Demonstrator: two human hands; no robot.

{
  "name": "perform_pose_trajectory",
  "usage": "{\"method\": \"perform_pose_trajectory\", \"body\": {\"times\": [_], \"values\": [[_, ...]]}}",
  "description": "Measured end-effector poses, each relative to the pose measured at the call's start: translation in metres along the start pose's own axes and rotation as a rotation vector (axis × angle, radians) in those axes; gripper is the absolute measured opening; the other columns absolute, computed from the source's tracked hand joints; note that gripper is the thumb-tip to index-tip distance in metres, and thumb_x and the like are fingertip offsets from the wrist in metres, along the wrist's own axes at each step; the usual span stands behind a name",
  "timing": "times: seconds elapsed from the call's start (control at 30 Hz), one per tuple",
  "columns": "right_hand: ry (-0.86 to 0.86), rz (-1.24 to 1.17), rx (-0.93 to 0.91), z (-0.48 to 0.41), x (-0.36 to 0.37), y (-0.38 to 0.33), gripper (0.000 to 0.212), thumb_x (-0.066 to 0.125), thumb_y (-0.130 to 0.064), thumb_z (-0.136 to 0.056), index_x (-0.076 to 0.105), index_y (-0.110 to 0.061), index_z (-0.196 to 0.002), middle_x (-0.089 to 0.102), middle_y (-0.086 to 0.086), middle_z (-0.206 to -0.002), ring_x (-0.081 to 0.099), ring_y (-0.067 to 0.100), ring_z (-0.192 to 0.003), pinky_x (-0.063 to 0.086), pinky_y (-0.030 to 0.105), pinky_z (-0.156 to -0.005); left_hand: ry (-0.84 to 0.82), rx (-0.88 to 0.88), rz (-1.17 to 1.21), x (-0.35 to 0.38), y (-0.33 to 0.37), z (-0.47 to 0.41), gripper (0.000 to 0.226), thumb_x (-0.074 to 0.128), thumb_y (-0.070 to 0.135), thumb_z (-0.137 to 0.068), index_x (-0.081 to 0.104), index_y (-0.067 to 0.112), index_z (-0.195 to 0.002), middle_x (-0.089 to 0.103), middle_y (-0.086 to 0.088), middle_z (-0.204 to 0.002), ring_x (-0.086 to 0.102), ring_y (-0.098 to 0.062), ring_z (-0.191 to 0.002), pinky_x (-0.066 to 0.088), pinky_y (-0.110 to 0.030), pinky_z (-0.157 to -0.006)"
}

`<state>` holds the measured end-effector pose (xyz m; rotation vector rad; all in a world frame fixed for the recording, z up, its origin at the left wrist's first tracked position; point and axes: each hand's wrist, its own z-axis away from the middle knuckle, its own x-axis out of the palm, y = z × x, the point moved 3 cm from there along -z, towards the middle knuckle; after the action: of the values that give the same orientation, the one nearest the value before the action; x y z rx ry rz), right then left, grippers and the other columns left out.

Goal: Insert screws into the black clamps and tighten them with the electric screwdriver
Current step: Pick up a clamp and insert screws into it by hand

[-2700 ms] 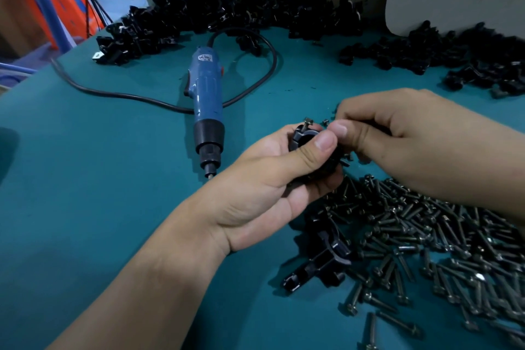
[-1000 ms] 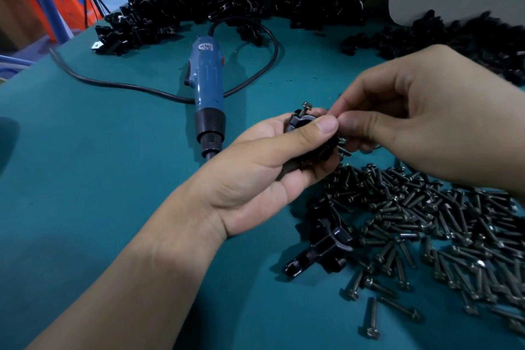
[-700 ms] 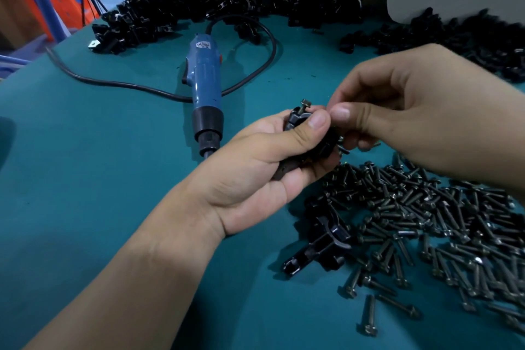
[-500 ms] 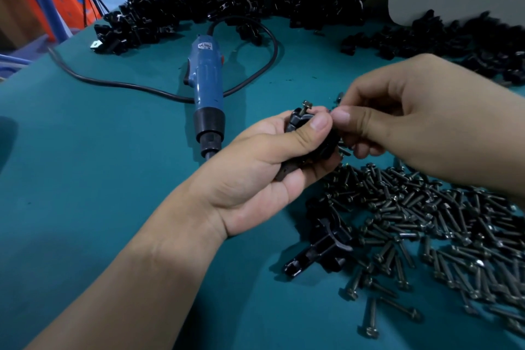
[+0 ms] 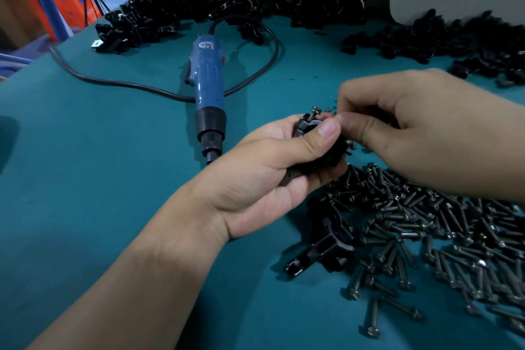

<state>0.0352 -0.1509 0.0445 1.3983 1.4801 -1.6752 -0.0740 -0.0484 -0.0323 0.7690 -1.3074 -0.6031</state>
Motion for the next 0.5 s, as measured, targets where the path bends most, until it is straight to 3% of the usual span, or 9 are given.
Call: {"method": "perform_pose_trajectory", "body": {"times": [0.27,0.5], "values": [[-0.083,-0.042,0.100,-0.0013,0.0030,0.0044,0.060,0.032,-0.069,-0.084,0.062,-0.018,-0.076,0.049,-0.011,-0.046,0.045,0.004,-0.041,0.036,0.016,-0.042,-0.004,0.038,-0.025,0.0010,0.0040,0.0011,0.031,0.056,0.016,-0.098,0.058,0.005,-0.127,0.065,-0.001,-0.109,0.062,-0.007,-0.102,0.053,-0.025,-0.098],[-0.107,-0.029,0.071,-0.0002,0.0008,-0.0001,0.032,0.038,-0.055,-0.084,0.061,-0.033,-0.084,0.061,-0.019,-0.065,0.054,-0.002,-0.057,0.034,0.019,-0.045,-0.003,0.047,0.008,-0.0012,0.0048,0.0003,0.023,0.056,0.012,-0.096,0.056,0.005,-0.117,0.068,-0.002,-0.101,0.066,-0.006,-0.095,0.056,-0.024,-0.093]]}}
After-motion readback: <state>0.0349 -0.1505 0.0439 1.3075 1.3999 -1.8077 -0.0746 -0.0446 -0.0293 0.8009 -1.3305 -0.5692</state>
